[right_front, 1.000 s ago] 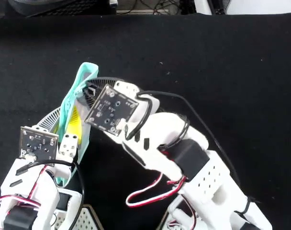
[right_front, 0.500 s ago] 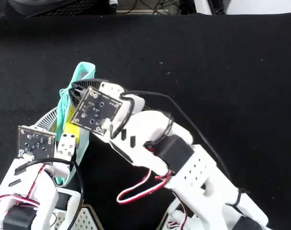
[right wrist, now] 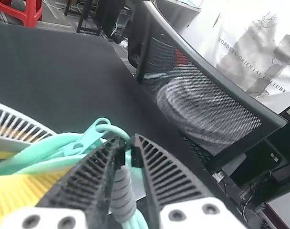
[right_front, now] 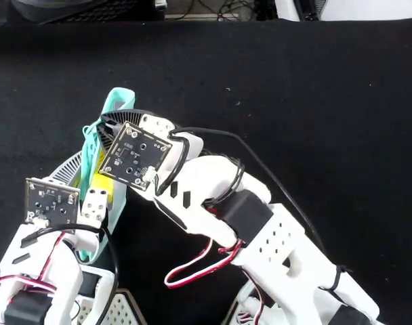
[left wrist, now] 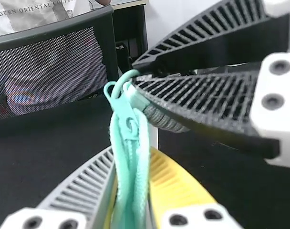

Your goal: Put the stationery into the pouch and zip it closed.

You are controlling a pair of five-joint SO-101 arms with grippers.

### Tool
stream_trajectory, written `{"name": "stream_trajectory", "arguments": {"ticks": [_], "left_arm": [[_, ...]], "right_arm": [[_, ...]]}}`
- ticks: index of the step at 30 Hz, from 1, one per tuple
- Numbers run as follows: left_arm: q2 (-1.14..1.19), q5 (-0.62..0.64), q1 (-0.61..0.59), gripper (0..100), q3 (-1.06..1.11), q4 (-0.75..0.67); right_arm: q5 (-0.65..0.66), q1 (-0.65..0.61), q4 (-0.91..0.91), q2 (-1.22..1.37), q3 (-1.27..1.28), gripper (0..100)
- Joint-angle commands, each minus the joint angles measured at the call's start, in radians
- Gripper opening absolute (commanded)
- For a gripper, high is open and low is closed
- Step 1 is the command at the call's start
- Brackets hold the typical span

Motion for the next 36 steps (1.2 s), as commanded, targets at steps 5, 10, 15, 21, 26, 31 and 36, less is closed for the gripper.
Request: {"name": "stream_trajectory", "arguments": {"ticks": [5, 10, 15, 21, 26, 31, 36], "left_arm": [[-0.005, -0.009, 0.005, 3, -0.016, 0.032], [-0.005, -0.106, 0.007, 3, -0.008, 0.052], [-0.005, -0.201, 0.056, 3, -0.016, 0.118], [-0.005, -0.215, 0.156, 3, -0.016, 0.149], [-0.005, -0.215, 0.154, 3, -0.016, 0.149], [-0.005, -0.215, 0.154, 3, -0.008, 0.144], [-0.005, -0.215, 0.154, 3, -0.008, 0.144]], "right_arm": [[-0.009, -0.012, 0.018, 0.015, -0.004, 11.3], [-0.002, -0.014, 0.083, -0.010, -0.004, 10.9], [0.000, -0.014, 0.189, -0.134, 0.002, 10.9], [-0.006, -0.012, 0.264, -0.223, 0.007, 10.7], [0.000, -0.008, 0.253, -0.223, 0.051, 9.6], [0.000, -0.006, 0.213, -0.231, 0.088, 1.3], [-0.009, 0.040, 0.207, -0.240, 0.085, 1.2]]}}
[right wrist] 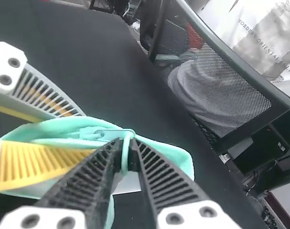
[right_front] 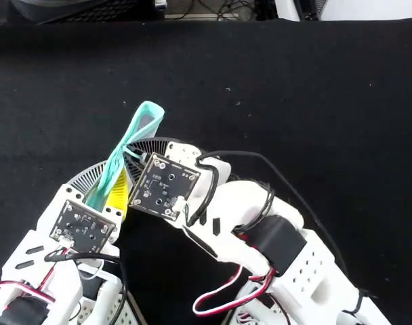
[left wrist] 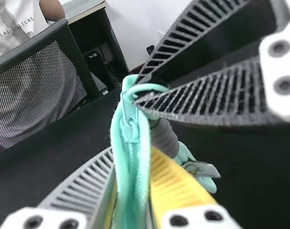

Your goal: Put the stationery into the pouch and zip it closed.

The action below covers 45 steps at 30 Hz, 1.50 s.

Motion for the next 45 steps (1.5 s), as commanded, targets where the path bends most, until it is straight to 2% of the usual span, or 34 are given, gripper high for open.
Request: {"name": "stream_trajectory", "arguments": {"ticks": [1, 6, 13, 22, 26, 35, 39, 45], "left_arm": [[0.000, -0.011, 0.012, 3, 0.016, 0.020], [0.000, -0.011, 0.012, 3, 0.018, 0.020], [0.000, -0.009, 0.012, 3, 0.018, 0.020], [0.000, -0.009, 0.012, 3, 0.018, 0.020], [0.000, -0.009, 0.012, 3, 0.018, 0.020], [0.000, -0.009, 0.012, 3, 0.018, 0.023], [0.000, -0.009, 0.012, 3, 0.018, 0.023], [0.000, -0.009, 0.012, 3, 0.018, 0.021]], "right_arm": [[-0.015, 0.057, -0.021, -0.024, -0.002, 1.2], [-0.095, 0.173, -0.043, -0.111, 0.054, 1.2], [-0.103, 0.219, -0.232, -0.214, 0.300, 1.2], [-0.359, 0.408, -0.448, -0.225, 0.440, 1.2], [-0.368, 0.463, -0.502, -0.223, 0.470, 1.2], [-0.364, 0.473, -0.517, -0.219, 0.479, 1.2], [-0.362, 0.520, -0.600, -0.122, 0.475, 1.2], [-0.365, 0.629, -0.723, 0.189, 0.381, 1.2]]}}
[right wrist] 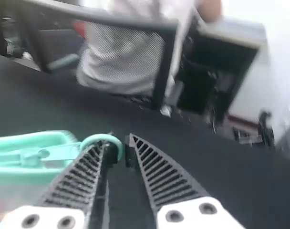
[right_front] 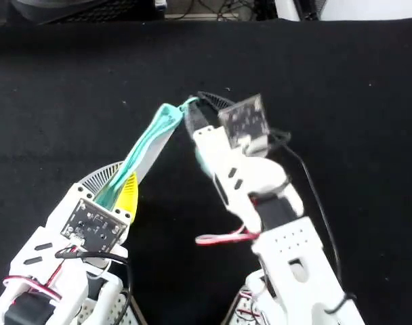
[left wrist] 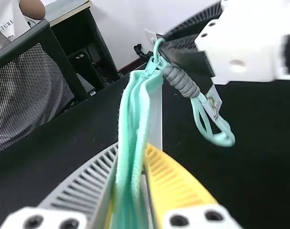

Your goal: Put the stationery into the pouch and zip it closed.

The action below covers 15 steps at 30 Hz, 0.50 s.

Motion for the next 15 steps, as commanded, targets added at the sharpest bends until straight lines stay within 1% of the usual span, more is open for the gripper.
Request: {"name": "stream_trajectory", "arguments": {"ticks": [1, 4, 7, 15], "left_arm": [[-0.003, -0.005, -0.005, 3, 0.002, 0.023], [-0.003, -0.005, -0.005, 3, 0.002, 0.023], [-0.003, -0.005, -0.005, 3, 0.002, 0.023], [-0.003, -0.005, -0.005, 3, 0.002, 0.025]], "right_arm": [[-0.005, 0.126, -0.063, 0.182, -0.119, 1.2], [-0.008, 0.163, -0.063, 0.309, -0.188, 1.2], [-0.008, 0.180, -0.063, 0.384, -0.228, 1.2], [-0.009, 0.184, -0.058, 0.409, -0.239, 1.2]]}}
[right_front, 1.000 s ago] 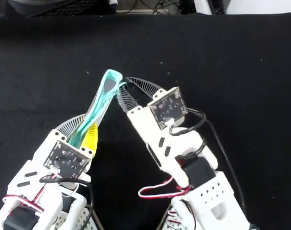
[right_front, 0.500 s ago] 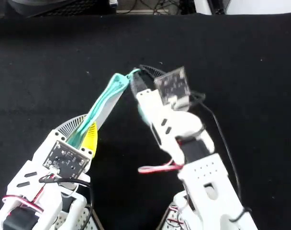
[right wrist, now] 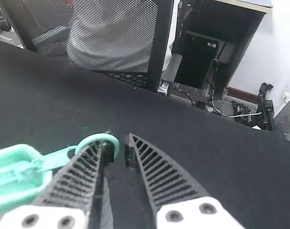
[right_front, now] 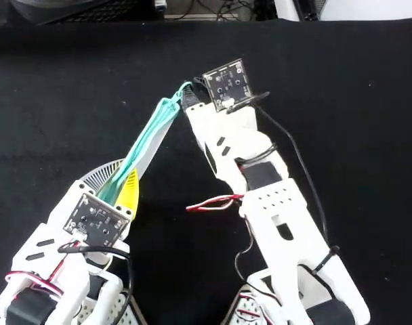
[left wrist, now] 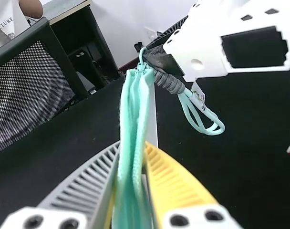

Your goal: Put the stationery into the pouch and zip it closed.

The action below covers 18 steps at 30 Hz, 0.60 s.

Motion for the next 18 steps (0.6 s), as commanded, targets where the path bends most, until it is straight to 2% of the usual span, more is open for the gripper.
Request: {"name": "stream_trajectory", "arguments": {"ticks": [1, 5, 10, 13, 18], "left_arm": [[-0.005, -0.005, -0.005, 3, 0.001, 0.028], [-0.005, -0.005, -0.005, 3, 0.001, 0.025], [-0.005, -0.005, -0.005, 3, 0.001, 0.023], [-0.005, -0.005, -0.005, 3, 0.001, 0.021], [-0.005, -0.003, -0.005, 3, 0.002, 0.003]], "right_arm": [[-0.009, 0.147, -0.011, 0.041, -0.039, 1.4], [-0.003, 0.063, 0.120, -0.030, -0.042, 4.9], [-0.009, -0.044, 0.477, -0.252, -0.114, 25.6], [-0.009, -0.106, 0.658, -0.371, -0.191, 25.7], [-0.003, -0.272, 0.845, -0.467, -0.300, 24.1]]}}
